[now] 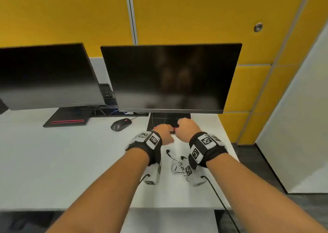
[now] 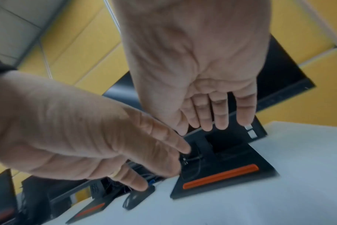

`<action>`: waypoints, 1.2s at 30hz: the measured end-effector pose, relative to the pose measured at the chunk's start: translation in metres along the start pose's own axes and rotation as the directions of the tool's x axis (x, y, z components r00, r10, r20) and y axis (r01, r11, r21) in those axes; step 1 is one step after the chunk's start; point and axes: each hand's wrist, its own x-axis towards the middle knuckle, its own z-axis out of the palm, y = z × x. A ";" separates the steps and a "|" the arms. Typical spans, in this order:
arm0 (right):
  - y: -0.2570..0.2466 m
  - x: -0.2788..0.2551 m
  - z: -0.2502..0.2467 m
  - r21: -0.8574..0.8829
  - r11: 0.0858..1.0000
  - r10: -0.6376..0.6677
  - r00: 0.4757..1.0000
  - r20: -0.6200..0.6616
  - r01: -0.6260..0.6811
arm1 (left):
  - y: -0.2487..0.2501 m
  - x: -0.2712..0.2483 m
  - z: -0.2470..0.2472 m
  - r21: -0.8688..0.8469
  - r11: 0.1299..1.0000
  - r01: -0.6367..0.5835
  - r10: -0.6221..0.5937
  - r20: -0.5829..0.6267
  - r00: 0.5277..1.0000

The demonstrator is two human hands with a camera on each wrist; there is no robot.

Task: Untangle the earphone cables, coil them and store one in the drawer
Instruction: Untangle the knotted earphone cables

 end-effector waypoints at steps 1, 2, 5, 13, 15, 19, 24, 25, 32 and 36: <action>0.005 -0.005 0.010 -0.035 0.999 0.018 0.999 0.049 -0.016 | 0.002 -0.002 0.016 0.020 1.000 0.002 -0.004 0.092 0.996; 0.012 -0.008 0.018 -0.046 0.999 0.026 0.997 0.074 -0.022 | 0.005 -0.005 0.028 0.021 1.000 -0.011 0.007 0.151 0.989; 0.035 -0.019 0.044 -0.082 0.996 0.053 0.987 0.154 -0.040 | 0.012 -0.010 0.083 0.087 0.995 -0.041 0.014 0.283 0.959; 0.042 -0.036 0.061 -0.021 0.996 0.094 0.963 0.254 -0.092 | -0.002 0.006 0.107 -0.052 0.993 -0.104 0.108 0.070 0.992; 0.042 -0.037 0.057 -0.009 0.997 0.071 0.960 0.270 -0.072 | -0.012 0.010 0.100 -0.114 0.987 -0.114 0.117 0.019 0.993; 0.044 -0.042 0.045 0.023 1.000 -0.001 0.979 0.203 -0.004 | -0.035 0.014 0.090 -0.346 0.931 -0.121 0.122 -0.019 0.992; 0.054 -0.043 0.039 0.286 0.955 -0.085 0.996 -0.004 0.083 | -0.045 0.004 0.077 -0.344 0.912 -0.223 0.234 -0.011 0.972; 0.054 -0.045 0.039 0.354 0.929 -0.096 0.994 -0.043 0.105 | -0.045 0.000 0.077 -0.347 0.905 -0.247 0.267 0.011 0.964; 0.039 -0.068 0.058 0.244 0.939 -0.150 0.928 -0.342 0.241 | -0.059 -0.037 0.093 -0.377 0.833 -0.405 0.277 -0.349 0.895; 0.016 -0.103 0.080 0.433 0.844 -0.099 0.885 -0.456 0.317 | -0.072 -0.075 0.107 -0.390 0.793 -0.467 0.224 -0.527 0.820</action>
